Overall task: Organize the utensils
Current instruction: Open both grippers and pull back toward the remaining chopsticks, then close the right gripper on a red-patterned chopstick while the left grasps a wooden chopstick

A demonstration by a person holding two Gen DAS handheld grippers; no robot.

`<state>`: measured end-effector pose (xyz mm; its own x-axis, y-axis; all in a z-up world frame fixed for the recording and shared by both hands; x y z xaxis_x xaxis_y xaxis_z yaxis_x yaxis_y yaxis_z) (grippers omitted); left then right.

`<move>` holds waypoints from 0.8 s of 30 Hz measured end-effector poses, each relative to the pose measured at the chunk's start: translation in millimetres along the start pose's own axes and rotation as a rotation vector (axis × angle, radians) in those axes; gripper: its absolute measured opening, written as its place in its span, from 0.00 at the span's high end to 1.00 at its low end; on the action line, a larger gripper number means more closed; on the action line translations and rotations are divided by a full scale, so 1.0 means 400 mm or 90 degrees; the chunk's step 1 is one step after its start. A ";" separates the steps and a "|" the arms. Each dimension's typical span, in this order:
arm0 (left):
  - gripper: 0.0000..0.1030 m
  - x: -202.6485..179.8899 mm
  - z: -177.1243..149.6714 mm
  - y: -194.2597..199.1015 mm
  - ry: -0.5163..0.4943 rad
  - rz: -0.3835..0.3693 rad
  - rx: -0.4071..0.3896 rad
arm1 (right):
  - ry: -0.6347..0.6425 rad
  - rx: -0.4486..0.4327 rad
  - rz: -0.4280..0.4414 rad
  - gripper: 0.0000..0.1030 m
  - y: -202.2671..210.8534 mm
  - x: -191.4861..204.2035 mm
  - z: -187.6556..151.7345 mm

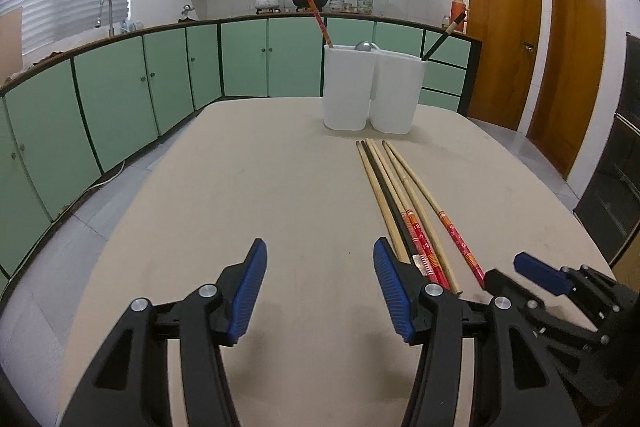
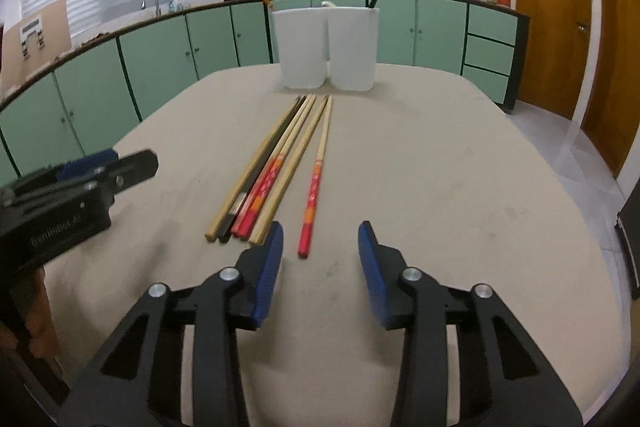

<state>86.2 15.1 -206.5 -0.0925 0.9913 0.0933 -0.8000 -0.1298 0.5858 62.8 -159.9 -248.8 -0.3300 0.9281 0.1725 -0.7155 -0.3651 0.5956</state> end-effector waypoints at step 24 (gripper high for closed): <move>0.47 -0.043 -0.019 -0.020 -0.021 -0.050 0.038 | 0.005 0.023 -0.016 0.95 -0.020 -0.023 0.009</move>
<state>89.6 -0.9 -219.1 -0.0101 0.9974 0.0709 -0.7675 -0.0532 0.6388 73.6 -165.2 -252.2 -0.3175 0.9362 0.1505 -0.7012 -0.3387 0.6274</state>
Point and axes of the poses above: each gripper's, at about its wrist camera, not at the fingertips, and y roughly against the way its jaws point, x to its left, z to its top, the point moved 1 cm from there along -y, roughly the way its jaws point, and after that the axes turned 13 degrees about z, right-handed, at the moved point
